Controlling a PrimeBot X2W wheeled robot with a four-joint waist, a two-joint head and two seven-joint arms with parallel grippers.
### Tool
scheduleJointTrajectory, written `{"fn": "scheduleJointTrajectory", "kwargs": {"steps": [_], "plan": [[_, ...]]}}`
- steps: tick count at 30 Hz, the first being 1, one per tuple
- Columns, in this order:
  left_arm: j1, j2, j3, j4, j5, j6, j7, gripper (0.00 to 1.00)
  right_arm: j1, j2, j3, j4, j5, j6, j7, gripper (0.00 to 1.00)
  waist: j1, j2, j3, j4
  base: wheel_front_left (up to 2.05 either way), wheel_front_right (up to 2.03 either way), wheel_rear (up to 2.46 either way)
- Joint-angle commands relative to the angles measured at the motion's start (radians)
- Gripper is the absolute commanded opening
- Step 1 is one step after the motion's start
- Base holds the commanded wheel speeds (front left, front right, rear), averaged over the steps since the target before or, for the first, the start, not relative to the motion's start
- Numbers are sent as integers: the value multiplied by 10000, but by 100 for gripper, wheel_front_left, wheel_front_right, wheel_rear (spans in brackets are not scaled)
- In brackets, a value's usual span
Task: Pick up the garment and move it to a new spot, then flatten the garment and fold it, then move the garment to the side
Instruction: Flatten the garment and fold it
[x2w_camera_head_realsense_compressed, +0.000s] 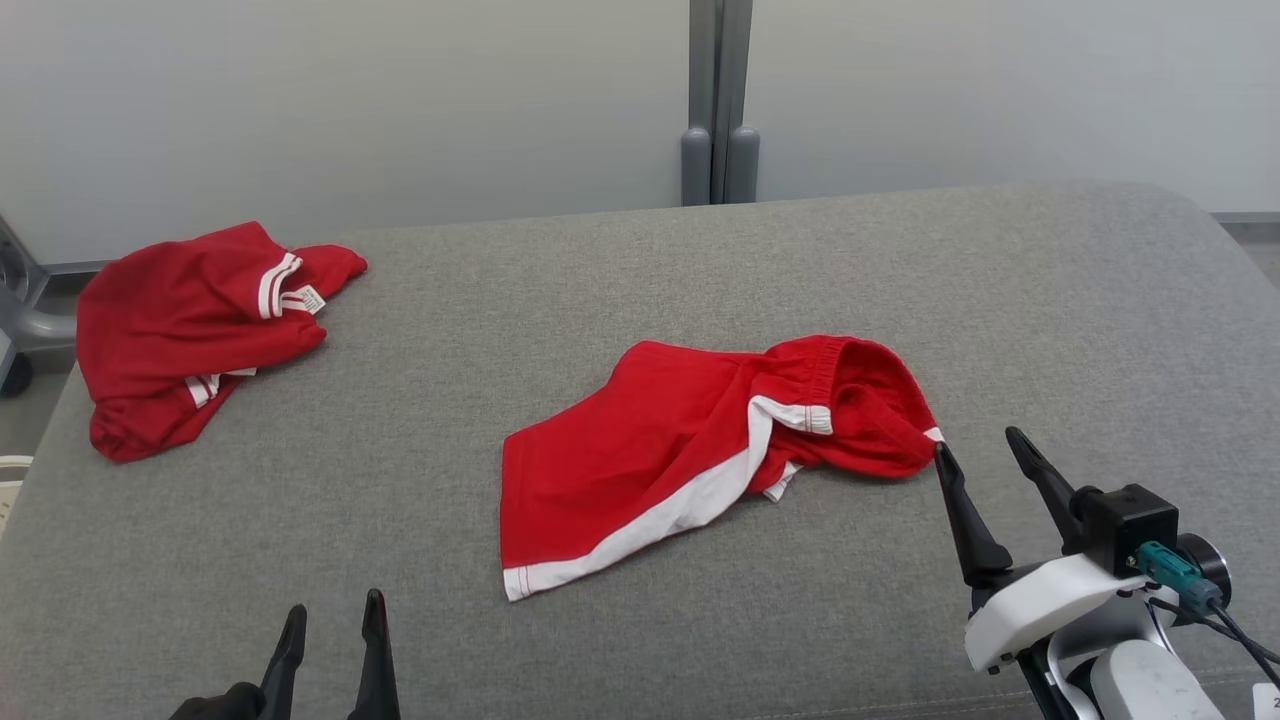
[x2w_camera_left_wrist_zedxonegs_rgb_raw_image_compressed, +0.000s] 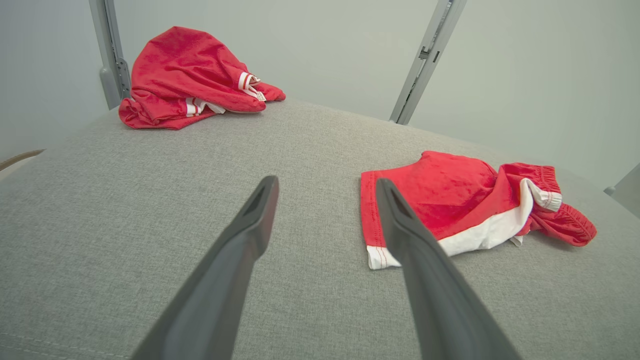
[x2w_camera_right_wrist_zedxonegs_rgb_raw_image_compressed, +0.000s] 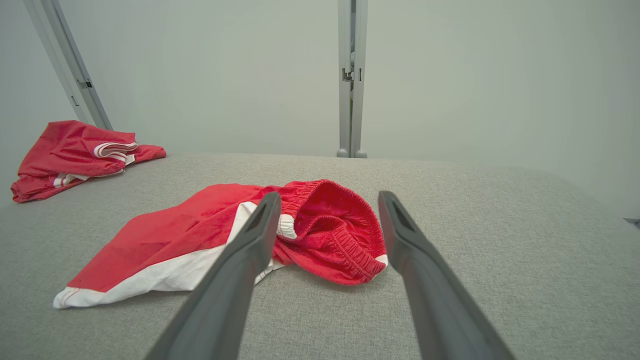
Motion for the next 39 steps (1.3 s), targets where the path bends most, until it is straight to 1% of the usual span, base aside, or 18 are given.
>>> {"fn": "scheduleJointTrajectory", "kwargs": {"steps": [1, 7, 11, 15, 19, 20, 27, 32, 33, 36, 38, 39], "plan": [[-4, 8, -22, 32, -2, 1, 18, 100, 42, -17, 4, -10, -83, -14, 50, 100, 0, 0, 39, 55, 0, 0, 0], [-343, -39, -217, 1, 162, -66, 108, 100, -252, -155, 68, 383, -147, -14, 125, 100, 0, 0, 213, 396, 0, 0, 0], [-604, -109, -477, 53, 275, -141, 238, 100, -682, -256, 197, 1006, -100, -14, 246, 100, 0, 0, 385, 722, 0, 0, 0], [-884, -235, -756, 128, 370, -260, 347, 100, -1404, -498, 580, 1952, -25, -14, 374, 100, 0, 0, 616, 1056, 0, 0, 0], [-1231, -342, -989, 193, 470, -367, 441, 100, -2282, -801, 1001, 3155, 9, -14, 511, 100, 0, 0, 997, 1478, 0, 0, 0], [-1231, -342, -989, 193, 470, -367, 441, 100, -2282, -801, 1001, 3155, 9, -14, 511, 100, 0, 0, 997, 1478, 0, 0, 0], [-1620, -495, -1249, 398, 591, -499, 502, 100, -3537, -976, 1693, 5042, 459, -15, 242, 100, 0, 0, 1495, 2249, 0, 0, 0], [-1706, -550, -1320, 502, 606, -528, 463, 100, -4047, -987, 2162, 6043, 738, -15, -53, 100, 0, 0, 1629, 2580, 0, 0, 0], [-1694, -554, -1323, 522, 599, -523, 448, 100, -4111, -963, 2271, 6194, 823, -14, -88, 98, 0, 0, 1637, 2611, 0, 0, 0], [-1672, -550, -1343, 554, 585, -526, 438, 100, -4291, -989, 2519, 6583, 1039, -15, -282, 71, 0, 0, 1640, 2675, 0, 0, 0], [-1650, -541, -1345, 562, 567, -525, 423, 100, -4378, -979, 2715, 6759, 1133, -15, -420, 47, 0, 0, 1635, 2694, 0, 0, 0], [-1639, -537, -1341, 565, 551, -525, 417, 100, -4436, -994, 2809, 6824, 1185, -15, -484, 42, 0, 0, 1631, 2695, 0, 0, 0]]}}
